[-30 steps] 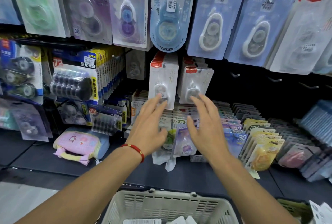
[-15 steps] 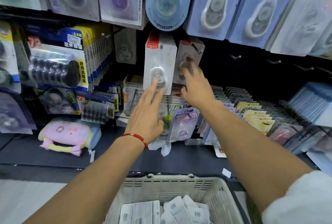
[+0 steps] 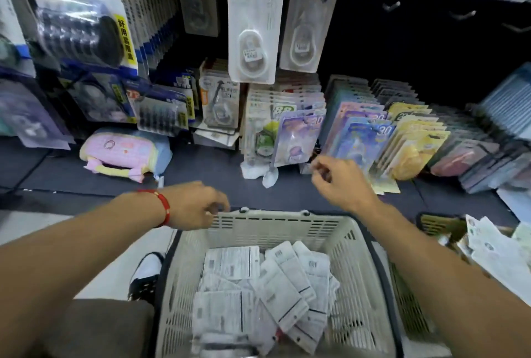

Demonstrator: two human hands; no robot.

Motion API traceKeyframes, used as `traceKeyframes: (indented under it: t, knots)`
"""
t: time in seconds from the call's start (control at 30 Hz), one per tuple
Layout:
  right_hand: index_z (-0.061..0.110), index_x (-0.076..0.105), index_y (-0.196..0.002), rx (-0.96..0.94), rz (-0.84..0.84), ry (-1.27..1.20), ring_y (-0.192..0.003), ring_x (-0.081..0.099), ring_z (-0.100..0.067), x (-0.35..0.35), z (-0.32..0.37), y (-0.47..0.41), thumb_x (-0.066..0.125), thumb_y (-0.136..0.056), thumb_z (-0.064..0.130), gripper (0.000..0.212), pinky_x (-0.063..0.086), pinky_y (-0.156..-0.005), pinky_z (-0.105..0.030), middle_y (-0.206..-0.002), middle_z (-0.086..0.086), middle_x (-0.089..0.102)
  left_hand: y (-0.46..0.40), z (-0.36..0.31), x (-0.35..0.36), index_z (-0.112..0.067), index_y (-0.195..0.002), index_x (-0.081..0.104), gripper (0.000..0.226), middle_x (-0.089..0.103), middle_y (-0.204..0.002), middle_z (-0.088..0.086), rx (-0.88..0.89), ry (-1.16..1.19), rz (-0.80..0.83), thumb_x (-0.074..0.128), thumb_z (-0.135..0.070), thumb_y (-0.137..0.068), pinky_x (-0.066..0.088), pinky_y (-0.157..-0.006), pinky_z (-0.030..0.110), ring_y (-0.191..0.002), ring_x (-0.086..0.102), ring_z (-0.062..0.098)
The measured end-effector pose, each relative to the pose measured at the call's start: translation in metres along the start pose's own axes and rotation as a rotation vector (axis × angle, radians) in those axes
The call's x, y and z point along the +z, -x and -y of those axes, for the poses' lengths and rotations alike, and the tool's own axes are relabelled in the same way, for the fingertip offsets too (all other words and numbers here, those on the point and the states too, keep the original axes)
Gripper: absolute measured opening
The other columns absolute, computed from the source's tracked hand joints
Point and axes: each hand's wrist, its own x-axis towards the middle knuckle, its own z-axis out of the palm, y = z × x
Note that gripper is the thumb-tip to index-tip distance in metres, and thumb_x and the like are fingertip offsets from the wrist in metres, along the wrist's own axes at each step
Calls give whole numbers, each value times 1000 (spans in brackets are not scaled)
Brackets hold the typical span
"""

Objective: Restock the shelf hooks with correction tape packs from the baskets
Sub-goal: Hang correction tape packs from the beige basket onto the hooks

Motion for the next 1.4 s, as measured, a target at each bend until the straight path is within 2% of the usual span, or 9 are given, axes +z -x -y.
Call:
traceKeyframes:
  t: [0.13,0.23,0.33,0.57,0.77,0.9,1.1,1.27,1.4]
  knots:
    - [21,72,-110,188,649,251,-108,68,-33,57,-41,56,58,-94,27,22,55,-93,-40,-112,-6,75,6,5,61,-28,-140,59,42,64,-125,-3,-98,44,124,57,-17,-99,43,-90,22,-98,53,11]
    - [19,51,-145,330,843,254,-135,53,-31,99,-63,100,62,-98,36,51,44,-110,-40,-150,-9,55,5,-14,107,-27,-136,62,39,67,-124,-3,-161,214,57,59,-16,-99,47,-96,26,-104,59,13]
    - [23,28,-161,457,744,229,-146,41,-34,137,-67,137,62,-100,43,73,37,-118,-50,-160,-7,39,5,-46,160,-26,-130,65,37,68,-119,-3,-256,465,-55,60,-11,-97,51,-95,26,-109,65,16]
    - [10,39,-149,564,532,44,-135,45,-33,190,-36,160,69,-97,46,70,44,-107,-43,-145,-16,52,-2,-96,216,-23,-121,70,35,68,-108,-1,-325,745,-102,60,-2,-95,55,-92,24,-101,67,18]
    - [12,31,-154,704,470,-171,-141,44,-35,202,-36,169,88,-84,20,91,40,-114,-49,-150,-15,48,-6,-108,216,-23,-112,70,34,67,-96,-2,-352,826,-174,58,3,-94,49,-67,4,-87,64,13]
    - [12,52,-144,741,449,-281,-133,53,-31,200,-38,165,87,-84,12,69,44,-111,-38,-143,-13,51,-4,-112,215,-23,-113,70,34,70,-98,2,-360,872,-198,56,3,-95,50,-65,6,-86,65,15]
    - [22,66,-109,762,343,-509,-87,62,-8,169,-38,155,83,-84,3,36,46,-57,-11,-128,-4,66,-7,-113,205,-25,-139,60,50,63,-133,1,-281,680,-250,65,-5,-94,48,-105,28,-119,59,18]
    - [21,77,-105,801,278,-780,-82,75,-15,117,-23,134,84,-80,-6,37,60,-65,-28,-106,3,74,-17,-115,197,-33,-161,35,84,24,-170,-3,-63,481,-283,77,-17,-89,23,-127,34,-157,20,20]
    - [14,78,-108,827,429,-1059,-80,80,-25,86,-10,124,79,-87,-2,27,62,-61,-31,-100,-15,81,-22,-111,196,-49,-164,10,106,-3,-176,-13,-8,217,-325,80,-28,-88,1,-128,53,-162,-9,15]
